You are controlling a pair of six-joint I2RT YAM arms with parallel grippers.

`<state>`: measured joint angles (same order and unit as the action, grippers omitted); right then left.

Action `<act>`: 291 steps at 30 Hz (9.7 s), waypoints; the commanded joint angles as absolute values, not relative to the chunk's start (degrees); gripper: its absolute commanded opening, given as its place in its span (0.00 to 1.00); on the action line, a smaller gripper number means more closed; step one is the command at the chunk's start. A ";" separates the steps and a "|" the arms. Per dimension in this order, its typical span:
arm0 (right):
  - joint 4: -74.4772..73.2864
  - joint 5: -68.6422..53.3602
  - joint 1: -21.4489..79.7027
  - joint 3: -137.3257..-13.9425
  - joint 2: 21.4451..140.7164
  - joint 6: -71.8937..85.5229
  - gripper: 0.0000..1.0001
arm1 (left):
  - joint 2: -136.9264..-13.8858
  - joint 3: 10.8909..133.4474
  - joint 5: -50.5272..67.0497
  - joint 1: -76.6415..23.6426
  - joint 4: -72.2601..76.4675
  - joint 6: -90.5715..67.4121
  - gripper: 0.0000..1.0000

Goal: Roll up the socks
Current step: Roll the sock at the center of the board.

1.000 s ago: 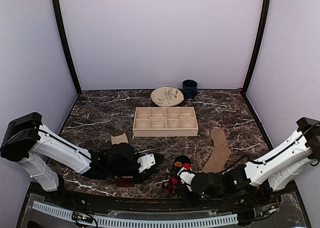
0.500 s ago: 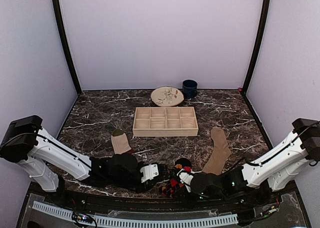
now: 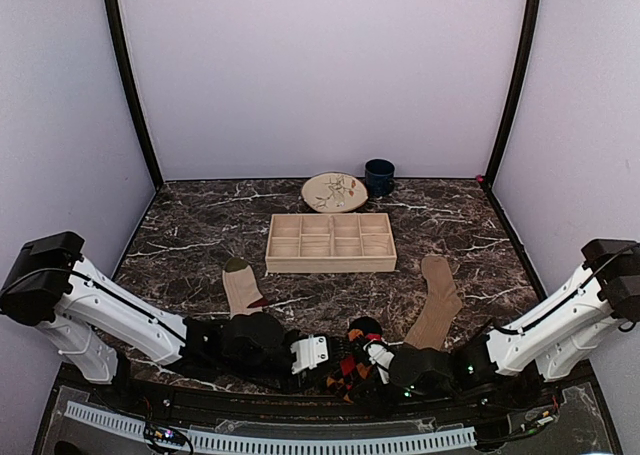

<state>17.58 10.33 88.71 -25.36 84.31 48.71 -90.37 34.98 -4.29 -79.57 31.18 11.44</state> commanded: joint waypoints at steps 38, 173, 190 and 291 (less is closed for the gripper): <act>13.53 6.72 83.94 -23.11 81.67 54.98 0.00 | -115.31 54.72 7.30 -65.59 15.20 12.17 0.00; 21.15 -35.03 53.90 -32.65 99.19 48.74 0.03 | -110.28 36.00 -33.15 -81.22 48.33 33.65 0.29; 19.54 -35.36 53.93 -33.63 99.67 47.69 0.04 | -111.34 38.47 -34.75 -82.18 42.69 35.16 0.33; 5.73 -23.26 51.09 -33.29 87.38 34.79 0.36 | -118.30 52.11 -11.38 -76.01 3.61 15.95 0.09</act>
